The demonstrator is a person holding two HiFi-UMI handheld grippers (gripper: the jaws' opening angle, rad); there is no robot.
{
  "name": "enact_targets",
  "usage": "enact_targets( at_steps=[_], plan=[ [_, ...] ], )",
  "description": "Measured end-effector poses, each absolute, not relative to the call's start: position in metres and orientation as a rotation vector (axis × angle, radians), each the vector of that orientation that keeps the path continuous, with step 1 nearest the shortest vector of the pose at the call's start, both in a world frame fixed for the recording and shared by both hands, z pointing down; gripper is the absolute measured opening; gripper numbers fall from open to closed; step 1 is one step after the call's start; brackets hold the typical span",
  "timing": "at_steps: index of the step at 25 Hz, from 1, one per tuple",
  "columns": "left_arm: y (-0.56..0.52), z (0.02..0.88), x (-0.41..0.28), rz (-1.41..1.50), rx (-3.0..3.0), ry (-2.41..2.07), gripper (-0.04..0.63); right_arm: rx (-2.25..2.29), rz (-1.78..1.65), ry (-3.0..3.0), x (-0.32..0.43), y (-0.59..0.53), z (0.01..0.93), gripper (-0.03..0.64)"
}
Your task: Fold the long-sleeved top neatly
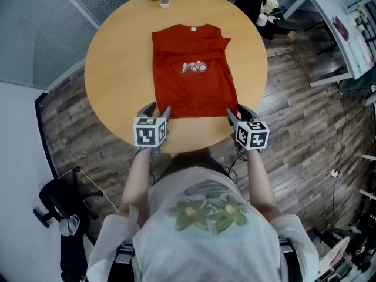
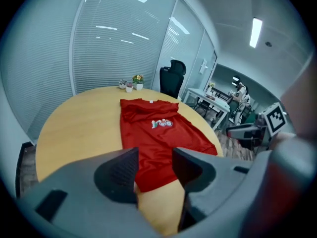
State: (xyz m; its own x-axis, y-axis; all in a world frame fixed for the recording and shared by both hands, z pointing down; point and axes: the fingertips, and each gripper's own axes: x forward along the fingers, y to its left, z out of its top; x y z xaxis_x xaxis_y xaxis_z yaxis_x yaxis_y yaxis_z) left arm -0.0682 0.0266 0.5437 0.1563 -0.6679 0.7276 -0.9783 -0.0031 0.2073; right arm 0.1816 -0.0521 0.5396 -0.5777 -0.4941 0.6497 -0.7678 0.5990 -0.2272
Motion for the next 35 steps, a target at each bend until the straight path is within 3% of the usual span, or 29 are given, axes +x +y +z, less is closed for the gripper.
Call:
enact_targets(
  at_steps=[9,23,31,35],
  plan=[
    [0.046,0.617,-0.062,0.766,1.658,-1.498,0.193,0.954,0.734,-2.056,0.205,-0.042,0.62,0.204],
    [0.063,0.665,-0.066,0.828,1.517,-1.437,0.191,0.961,0.726,-1.944,0.22,-0.045,0.662,0.204],
    [0.066,0.676,-0.067,0.823,1.518,-1.482,0.145,1.049,0.726,-1.888,0.226,-0.045,0.67,0.204],
    [0.064,0.678,-0.064,0.814,1.527,-1.474,0.038,1.062,0.794,-1.89,0.228,-0.042,0.672,0.181]
  ],
)
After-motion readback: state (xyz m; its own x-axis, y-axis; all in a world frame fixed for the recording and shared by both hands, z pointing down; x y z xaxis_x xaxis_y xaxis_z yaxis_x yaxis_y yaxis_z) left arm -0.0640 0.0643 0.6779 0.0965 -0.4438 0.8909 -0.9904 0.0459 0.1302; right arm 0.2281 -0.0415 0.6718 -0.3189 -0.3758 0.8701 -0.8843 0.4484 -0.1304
